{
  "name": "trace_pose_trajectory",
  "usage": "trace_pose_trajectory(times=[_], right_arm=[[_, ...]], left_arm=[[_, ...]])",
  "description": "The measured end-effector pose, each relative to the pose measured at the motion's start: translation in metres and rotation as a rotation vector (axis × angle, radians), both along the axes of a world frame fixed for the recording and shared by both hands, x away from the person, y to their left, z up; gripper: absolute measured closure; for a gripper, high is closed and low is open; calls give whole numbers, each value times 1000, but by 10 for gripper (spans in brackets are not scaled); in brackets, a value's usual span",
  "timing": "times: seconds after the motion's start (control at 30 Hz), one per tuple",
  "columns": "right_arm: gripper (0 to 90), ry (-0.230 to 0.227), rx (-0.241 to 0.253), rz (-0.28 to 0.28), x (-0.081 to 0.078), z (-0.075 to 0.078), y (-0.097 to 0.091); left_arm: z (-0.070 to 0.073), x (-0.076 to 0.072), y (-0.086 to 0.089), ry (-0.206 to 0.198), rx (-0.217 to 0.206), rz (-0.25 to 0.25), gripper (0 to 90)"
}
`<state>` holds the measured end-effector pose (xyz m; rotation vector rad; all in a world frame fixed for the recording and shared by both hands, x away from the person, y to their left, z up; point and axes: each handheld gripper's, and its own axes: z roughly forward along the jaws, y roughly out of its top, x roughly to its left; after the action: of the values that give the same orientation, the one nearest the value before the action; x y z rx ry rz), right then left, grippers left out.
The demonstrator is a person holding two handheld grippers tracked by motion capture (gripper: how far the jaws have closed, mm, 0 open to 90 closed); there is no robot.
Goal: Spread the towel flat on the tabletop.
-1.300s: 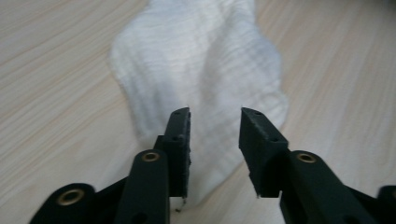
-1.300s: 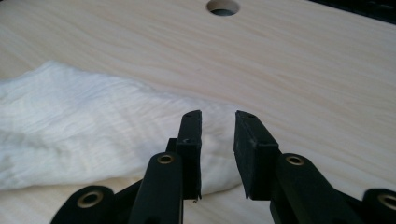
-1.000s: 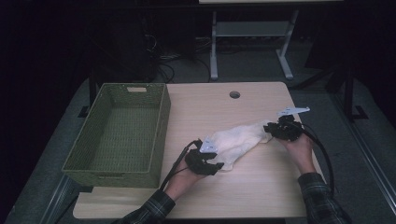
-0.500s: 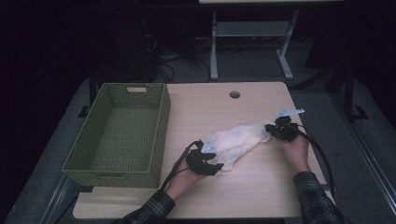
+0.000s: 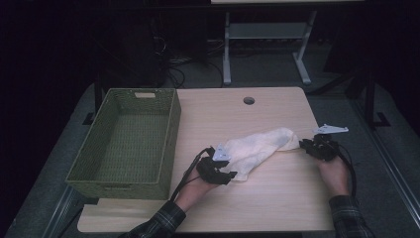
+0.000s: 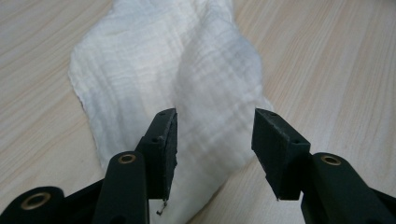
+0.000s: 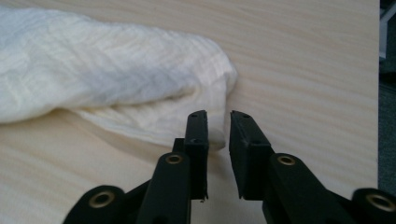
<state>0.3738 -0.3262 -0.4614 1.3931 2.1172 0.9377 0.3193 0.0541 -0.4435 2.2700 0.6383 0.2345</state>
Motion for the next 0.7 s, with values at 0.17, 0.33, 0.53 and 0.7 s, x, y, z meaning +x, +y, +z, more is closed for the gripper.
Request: trace_pose_trajectory(times=[0.17, 0.33, 0.53, 0.7], right_arm=[[689, -17, 33, 3, -18, 6, -3], [635, -13, 46, 48, -46, 8, 8], [595, 0, 78, 92, -71, 5, 15], [587, 10, 85, 117, -87, 4, 20]], left_arm=[[5, 2, -10, -2, -18, -12, 481], [8, 6, -28, -11, -24, -52, 481], [4, 11, -48, -19, 3, -65, 478], [-2, 18, -59, -38, 38, -66, 480]])
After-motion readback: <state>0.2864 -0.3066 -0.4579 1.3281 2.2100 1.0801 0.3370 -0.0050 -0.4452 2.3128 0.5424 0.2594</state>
